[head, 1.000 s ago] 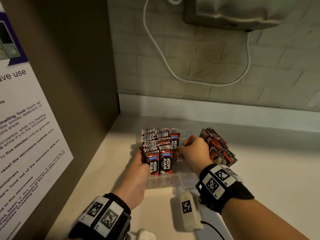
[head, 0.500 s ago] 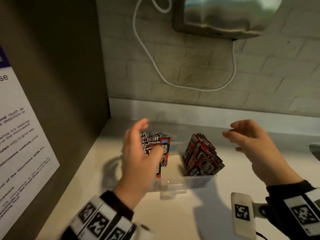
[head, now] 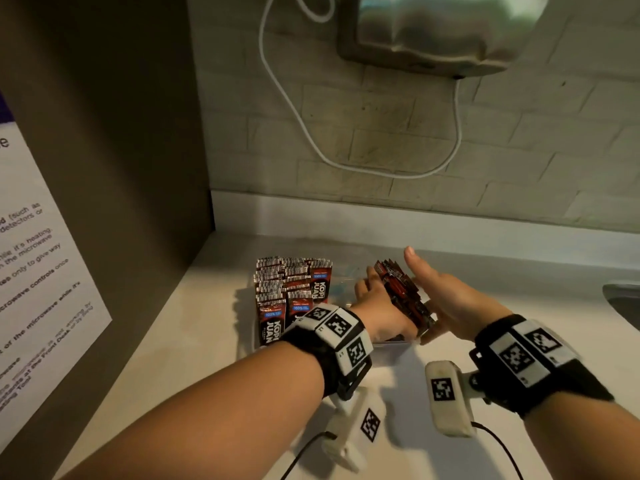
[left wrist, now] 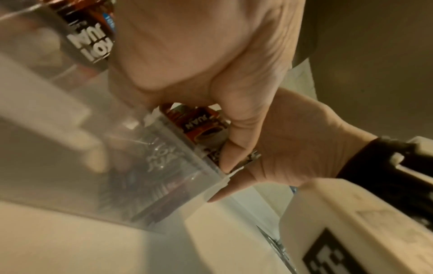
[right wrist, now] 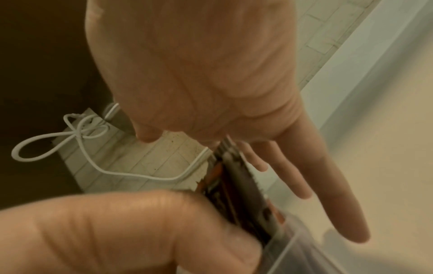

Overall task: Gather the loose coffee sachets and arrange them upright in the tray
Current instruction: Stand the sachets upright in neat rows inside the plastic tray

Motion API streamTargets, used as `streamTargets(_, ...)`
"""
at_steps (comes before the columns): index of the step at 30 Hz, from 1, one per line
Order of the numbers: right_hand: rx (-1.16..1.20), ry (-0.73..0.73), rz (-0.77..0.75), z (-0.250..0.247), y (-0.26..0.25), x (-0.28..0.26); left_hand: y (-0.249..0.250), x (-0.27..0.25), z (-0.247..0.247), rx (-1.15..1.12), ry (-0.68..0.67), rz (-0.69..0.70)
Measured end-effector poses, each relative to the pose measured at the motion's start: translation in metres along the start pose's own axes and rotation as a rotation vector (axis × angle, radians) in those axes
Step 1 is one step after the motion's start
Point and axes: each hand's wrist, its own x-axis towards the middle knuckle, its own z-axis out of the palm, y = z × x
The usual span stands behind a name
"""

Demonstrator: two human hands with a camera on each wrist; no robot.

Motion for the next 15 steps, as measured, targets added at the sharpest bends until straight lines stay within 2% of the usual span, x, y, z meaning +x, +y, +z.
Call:
streamTargets(8,-0.005,-0.030,0.011,0.004,0.008,0.015,-0.007,0.018,0.002,-0.102,0.109,-0.078)
streamTargets(15,-0.173,-0.094,-0.028,-0.005,0.010,0.017,-0.008,0.026,0.002,-0.272,0.202,-0.092)
